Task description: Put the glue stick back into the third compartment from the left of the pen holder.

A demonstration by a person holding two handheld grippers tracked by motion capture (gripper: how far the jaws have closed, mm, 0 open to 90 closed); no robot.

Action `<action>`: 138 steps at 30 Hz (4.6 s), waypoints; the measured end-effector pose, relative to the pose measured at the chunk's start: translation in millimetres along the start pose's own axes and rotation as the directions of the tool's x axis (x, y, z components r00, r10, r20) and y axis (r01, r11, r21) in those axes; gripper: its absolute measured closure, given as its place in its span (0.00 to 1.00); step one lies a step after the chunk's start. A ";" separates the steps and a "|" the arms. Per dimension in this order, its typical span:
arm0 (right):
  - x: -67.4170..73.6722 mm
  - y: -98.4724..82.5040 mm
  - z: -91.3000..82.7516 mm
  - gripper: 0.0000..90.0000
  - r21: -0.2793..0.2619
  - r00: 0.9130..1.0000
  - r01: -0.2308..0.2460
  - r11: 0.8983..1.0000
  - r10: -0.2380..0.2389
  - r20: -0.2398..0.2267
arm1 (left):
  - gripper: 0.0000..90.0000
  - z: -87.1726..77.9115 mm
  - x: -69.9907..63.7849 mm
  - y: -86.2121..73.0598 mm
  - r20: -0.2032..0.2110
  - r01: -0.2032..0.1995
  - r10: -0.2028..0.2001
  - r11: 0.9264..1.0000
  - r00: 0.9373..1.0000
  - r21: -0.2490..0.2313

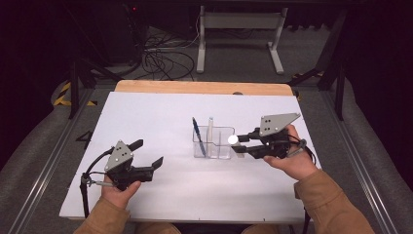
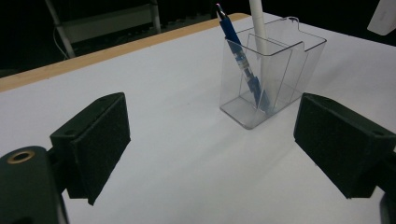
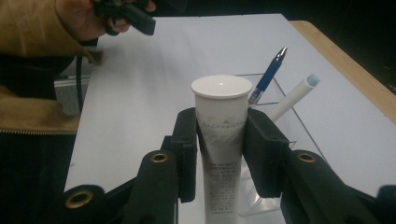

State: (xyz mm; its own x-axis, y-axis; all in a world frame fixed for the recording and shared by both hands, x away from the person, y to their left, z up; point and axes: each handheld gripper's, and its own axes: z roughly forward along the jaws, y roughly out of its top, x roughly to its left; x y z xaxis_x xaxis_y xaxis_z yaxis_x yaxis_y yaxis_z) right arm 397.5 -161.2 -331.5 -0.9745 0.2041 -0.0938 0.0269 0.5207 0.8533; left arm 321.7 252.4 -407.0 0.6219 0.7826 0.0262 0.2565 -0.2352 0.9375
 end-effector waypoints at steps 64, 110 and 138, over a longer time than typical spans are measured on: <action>-19.6 -28.1 54.4 0.74 -0.240 0.878 -0.355 0.903 0.411 0.245 | 0.13 0.3 0.2 -0.6 0.002 -0.006 0.006 1.000 1.000 0.001; 12.0 -39.7 11.3 0.20 -0.293 0.894 -0.184 0.938 0.283 0.346 | 0.12 -11.7 2.7 -4.1 -0.010 0.003 -0.003 1.000 1.000 -0.021; 25.6 -95.1 4.4 0.18 -0.246 0.868 -0.278 0.928 0.353 0.350 | 0.12 -13.9 2.8 -8.4 0.002 -0.014 0.014 0.999 1.000 -0.029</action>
State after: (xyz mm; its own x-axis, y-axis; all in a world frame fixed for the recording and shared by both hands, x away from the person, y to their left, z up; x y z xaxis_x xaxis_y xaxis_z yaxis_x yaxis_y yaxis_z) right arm 371.0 -201.8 -417.3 -0.7579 0.6512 0.0403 0.2414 0.2226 0.9445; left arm 311.0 264.6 -409.9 0.6272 0.7779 0.0388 0.2261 -0.2295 0.9467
